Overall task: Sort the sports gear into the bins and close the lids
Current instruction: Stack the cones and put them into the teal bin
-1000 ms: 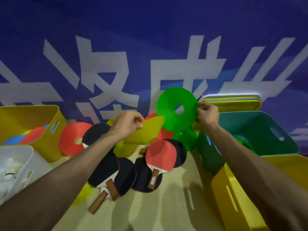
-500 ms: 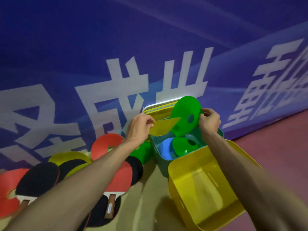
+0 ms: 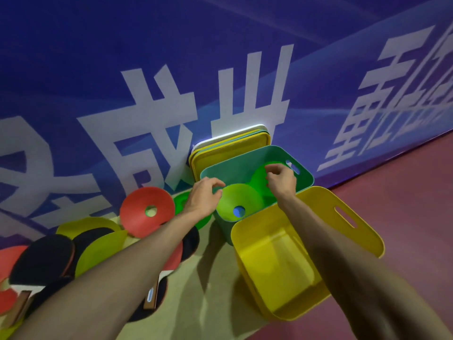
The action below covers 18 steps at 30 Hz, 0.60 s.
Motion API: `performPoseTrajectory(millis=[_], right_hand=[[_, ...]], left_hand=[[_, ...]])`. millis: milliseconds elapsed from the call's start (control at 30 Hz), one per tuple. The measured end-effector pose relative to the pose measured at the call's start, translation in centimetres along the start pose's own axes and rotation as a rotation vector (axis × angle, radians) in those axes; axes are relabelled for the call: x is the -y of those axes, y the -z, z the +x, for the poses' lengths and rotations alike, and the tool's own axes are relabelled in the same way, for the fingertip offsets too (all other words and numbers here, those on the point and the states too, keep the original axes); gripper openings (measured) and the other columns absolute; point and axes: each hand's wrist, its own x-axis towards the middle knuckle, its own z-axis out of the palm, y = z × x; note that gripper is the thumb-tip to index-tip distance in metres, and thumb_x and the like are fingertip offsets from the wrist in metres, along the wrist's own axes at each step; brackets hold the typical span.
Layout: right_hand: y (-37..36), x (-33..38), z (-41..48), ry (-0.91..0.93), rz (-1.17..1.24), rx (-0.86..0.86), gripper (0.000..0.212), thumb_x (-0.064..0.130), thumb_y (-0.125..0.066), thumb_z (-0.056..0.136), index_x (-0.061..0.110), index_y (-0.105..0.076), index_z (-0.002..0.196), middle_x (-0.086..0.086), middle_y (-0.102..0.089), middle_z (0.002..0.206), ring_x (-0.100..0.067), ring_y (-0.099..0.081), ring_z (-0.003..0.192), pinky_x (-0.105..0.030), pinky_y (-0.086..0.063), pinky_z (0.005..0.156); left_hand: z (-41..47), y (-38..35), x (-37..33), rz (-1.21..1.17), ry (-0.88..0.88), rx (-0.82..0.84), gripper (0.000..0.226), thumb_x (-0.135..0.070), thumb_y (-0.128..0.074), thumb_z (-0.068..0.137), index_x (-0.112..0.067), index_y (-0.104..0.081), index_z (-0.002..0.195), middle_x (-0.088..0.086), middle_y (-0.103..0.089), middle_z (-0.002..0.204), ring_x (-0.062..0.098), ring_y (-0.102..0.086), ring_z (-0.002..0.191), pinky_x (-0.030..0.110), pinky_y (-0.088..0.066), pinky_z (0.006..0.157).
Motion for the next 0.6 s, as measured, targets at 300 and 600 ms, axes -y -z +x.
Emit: performPoseTrajectory(millis=[300,600], right_hand=[[-7.8,1.5,-2.8,0.132,-0.055,0.293,0.024,0.010,-0.056,0.084,0.018,-0.070,0.101,-0.001,-0.070,0.092,-0.024,-0.069,0.092,-0.047,-0.056,0.084],[-18.8,4.8,-11.9,0.310,-0.282,0.628,0.026,0.010,-0.055,0.085,0.013,-0.069,0.107,-0.003,-0.068,0.091,-0.024,-0.068,0.089,-0.042,-0.055,0.084]], left_hand=[[-2.9,4.7,7.6,-0.075,0.167,-0.048,0.026,-0.005,-0.060,0.084,-0.016,-0.070,0.106,0.005,-0.068,0.110,0.020,-0.065,0.094,0.027,-0.049,0.090],[-9.2,11.1,18.0,-0.208,0.397,-0.138,0.026,-0.005,-0.059,0.085,-0.015,-0.066,0.108,0.006,-0.062,0.115,0.021,-0.063,0.094,0.024,-0.046,0.080]])
